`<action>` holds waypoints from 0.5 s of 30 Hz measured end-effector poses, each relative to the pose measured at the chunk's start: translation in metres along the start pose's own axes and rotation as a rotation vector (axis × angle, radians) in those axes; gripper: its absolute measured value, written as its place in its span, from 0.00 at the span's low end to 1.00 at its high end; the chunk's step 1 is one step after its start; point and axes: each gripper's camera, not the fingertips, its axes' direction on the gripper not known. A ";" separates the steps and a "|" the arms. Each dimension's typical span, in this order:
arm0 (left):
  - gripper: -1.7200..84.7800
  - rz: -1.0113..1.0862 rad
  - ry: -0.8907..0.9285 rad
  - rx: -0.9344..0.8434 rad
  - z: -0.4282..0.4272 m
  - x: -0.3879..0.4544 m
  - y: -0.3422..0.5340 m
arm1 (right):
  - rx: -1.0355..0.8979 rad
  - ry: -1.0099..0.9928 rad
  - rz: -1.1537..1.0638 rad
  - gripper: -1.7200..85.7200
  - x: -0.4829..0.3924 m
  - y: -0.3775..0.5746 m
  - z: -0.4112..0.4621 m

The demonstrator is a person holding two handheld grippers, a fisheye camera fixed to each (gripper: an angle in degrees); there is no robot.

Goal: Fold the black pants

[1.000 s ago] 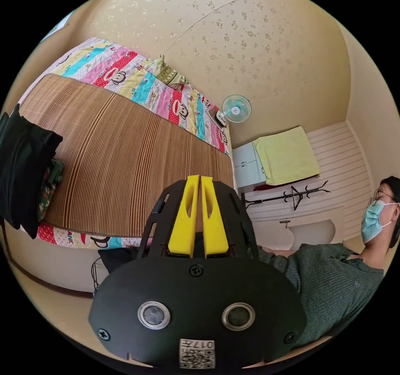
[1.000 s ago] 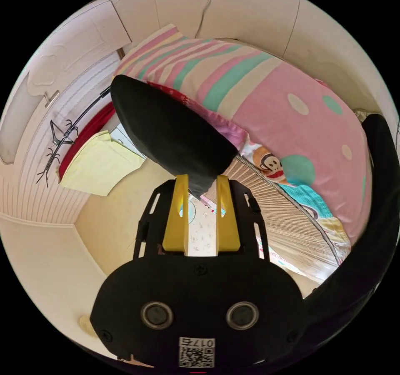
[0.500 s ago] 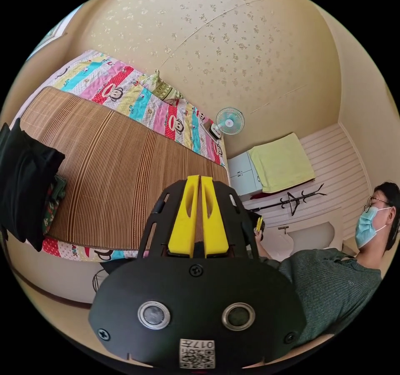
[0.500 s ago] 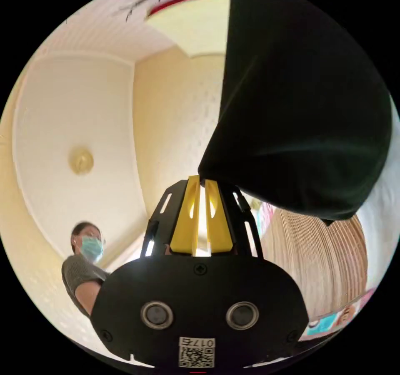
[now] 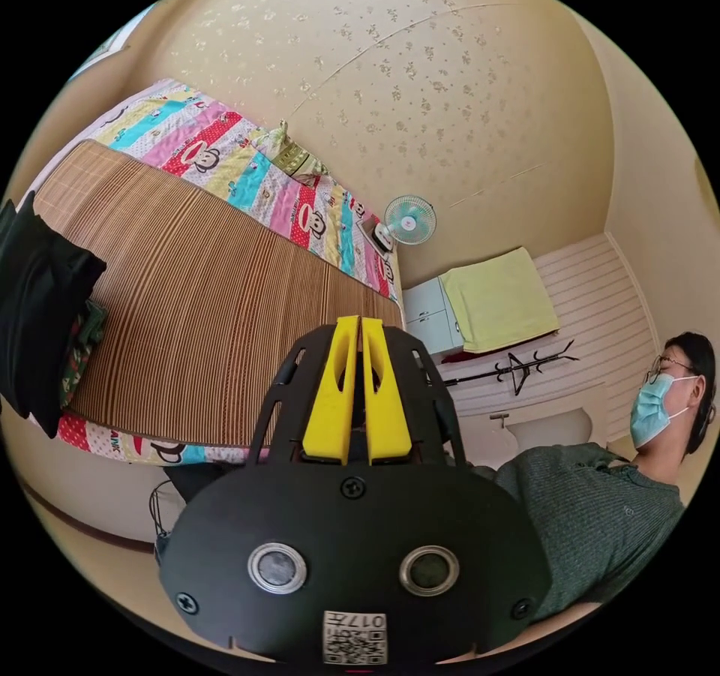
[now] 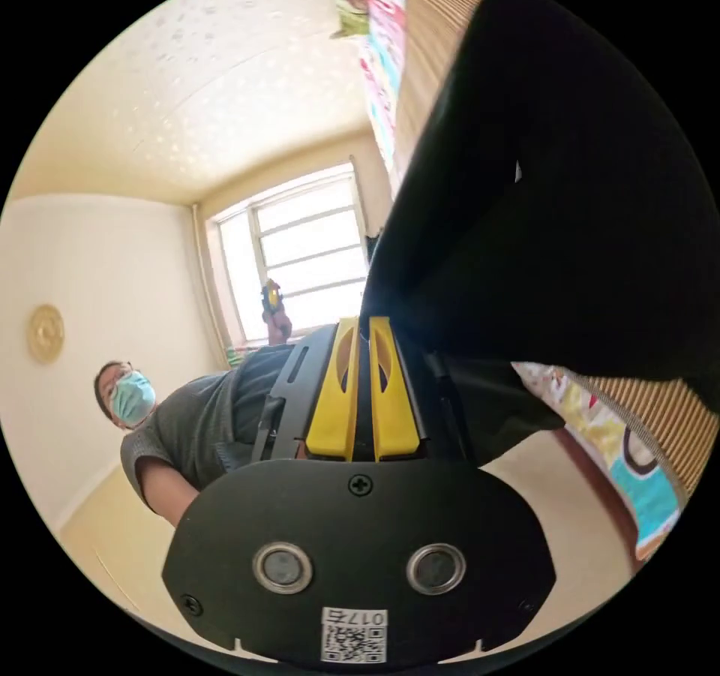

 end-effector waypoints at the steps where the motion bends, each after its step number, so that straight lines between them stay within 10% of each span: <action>1: 0.01 -0.006 -0.007 0.004 -0.001 -0.002 0.001 | -0.010 -0.024 0.076 0.05 0.035 -0.001 0.019; 9: 0.01 -0.097 -0.012 0.027 0.001 -0.028 -0.008 | 0.648 -0.194 0.151 0.08 0.141 0.037 -0.050; 15: 0.01 -0.049 0.013 -0.010 0.023 -0.019 -0.042 | 1.052 0.393 0.334 0.18 0.109 0.056 -0.122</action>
